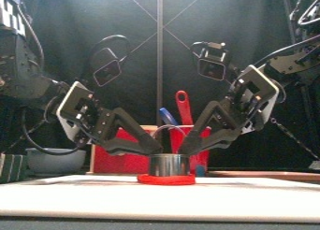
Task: Get the cutter from the drawer then cut the dough then place the extra dough in the bowl
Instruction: Cut the dough
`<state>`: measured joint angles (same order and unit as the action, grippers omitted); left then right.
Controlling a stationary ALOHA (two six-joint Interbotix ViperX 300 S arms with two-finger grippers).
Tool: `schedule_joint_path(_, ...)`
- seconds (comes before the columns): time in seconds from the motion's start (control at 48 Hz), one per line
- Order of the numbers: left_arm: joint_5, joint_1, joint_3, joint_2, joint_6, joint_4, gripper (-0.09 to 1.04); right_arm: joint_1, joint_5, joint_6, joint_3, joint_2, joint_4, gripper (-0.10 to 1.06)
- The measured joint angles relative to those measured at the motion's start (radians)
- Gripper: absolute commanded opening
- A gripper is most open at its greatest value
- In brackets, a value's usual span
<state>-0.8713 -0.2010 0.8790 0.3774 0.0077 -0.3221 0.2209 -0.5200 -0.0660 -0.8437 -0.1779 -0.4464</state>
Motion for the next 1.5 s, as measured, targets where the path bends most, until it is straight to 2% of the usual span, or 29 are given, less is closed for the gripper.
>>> schedule_joint_path(0.354, 0.018, 0.0, -0.006, -0.002, 0.005, -0.005, 0.56, -0.009, 0.029, -0.005, 0.006, 0.005, 0.002, 0.58)
schedule_joint_path(0.521, 0.028, 0.002, -0.011, -0.009, 0.005, -0.006, 0.7, -0.012, 0.037, -0.006, 0.008, 0.014, 0.028, 0.74)
schedule_joint_path(0.646, 0.04, 0.0, -0.014, -0.032, 0.008, -0.005, 0.76, -0.009, 0.04, -0.006, 0.009, 0.015, 0.034, 0.79)
schedule_joint_path(0.771, 0.055, 0.003, -0.011, -0.061, 0.032, 0.02, 0.76, -0.014, 0.041, -0.006, 0.009, 0.015, 0.055, 0.79)
schedule_joint_path(1.0, 0.074, 0.011, 0.009, -0.146, 0.141, 0.028, 0.76, -0.028, 0.051, -0.005, 0.012, 0.026, 0.083, 0.79)
schedule_joint_path(1.208, 0.072, 0.012, 0.046, -0.175, 0.158, 0.028, 0.74, -0.051, 0.051, -0.003, 0.015, 0.046, 0.094, 0.79)
schedule_joint_path(1.375, 0.077, 0.012, 0.052, -0.164, 0.155, 0.028, 0.59, -0.064, 0.052, -0.002, 0.032, 0.048, 0.123, 0.79)
schedule_joint_path(1.5, 0.089, 0.011, 0.046, -0.149, 0.153, 0.028, 0.53, -0.064, 0.057, -0.002, 0.038, 0.048, 0.132, 0.78)
